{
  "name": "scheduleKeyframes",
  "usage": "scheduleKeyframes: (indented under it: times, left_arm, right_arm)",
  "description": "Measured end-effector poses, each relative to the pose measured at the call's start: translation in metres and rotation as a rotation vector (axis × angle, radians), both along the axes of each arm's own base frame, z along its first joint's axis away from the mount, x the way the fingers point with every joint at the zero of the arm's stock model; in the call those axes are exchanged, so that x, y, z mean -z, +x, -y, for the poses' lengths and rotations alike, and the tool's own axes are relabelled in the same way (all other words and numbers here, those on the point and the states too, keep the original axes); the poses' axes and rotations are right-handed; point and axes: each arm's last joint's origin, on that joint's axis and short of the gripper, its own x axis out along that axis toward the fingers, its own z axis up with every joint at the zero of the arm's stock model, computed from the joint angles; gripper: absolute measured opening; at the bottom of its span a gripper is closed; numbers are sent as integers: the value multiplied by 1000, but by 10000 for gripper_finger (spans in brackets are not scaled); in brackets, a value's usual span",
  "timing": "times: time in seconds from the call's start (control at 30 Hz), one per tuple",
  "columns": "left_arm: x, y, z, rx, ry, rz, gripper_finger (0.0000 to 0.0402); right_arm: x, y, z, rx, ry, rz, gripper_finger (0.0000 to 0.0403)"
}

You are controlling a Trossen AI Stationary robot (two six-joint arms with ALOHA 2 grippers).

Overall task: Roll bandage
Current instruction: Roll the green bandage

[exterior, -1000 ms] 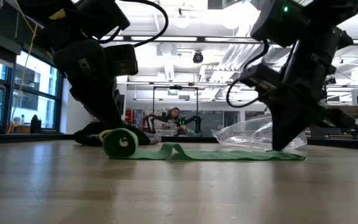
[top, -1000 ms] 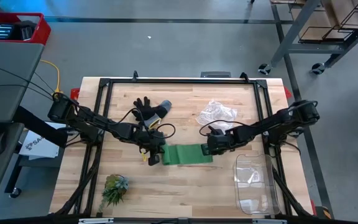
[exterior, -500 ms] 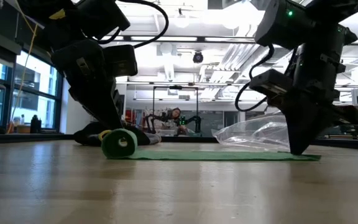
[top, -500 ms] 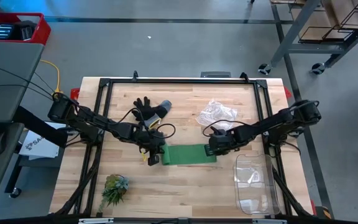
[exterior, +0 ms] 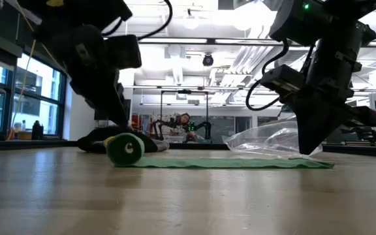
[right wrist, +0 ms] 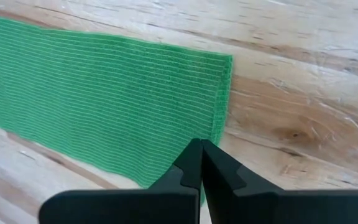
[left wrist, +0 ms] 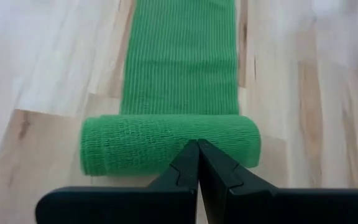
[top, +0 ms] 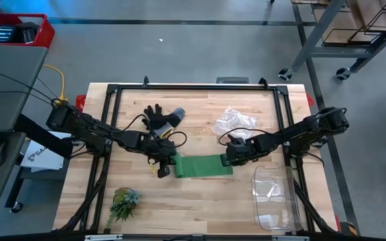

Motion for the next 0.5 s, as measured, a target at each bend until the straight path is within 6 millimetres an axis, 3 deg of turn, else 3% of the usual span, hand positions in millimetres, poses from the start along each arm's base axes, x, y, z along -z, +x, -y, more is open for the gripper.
scheduleKeyframes:
  times: [0.23, 0.37, 0.5]
  left_arm:
    - [-6, -18, -4, -26, 42, -114, 0]
    - [17, -22, -6, -137, -24, -266, 0]
    - [32, -18, -6, -222, -114, -344, 0]
  right_arm:
    - [0, 0, 1, 4, -17, 2, 0]
    - [-5, -5, 2, 12, -36, -11, 0]
    - [-24, -16, 5, 17, -63, -24, 0]
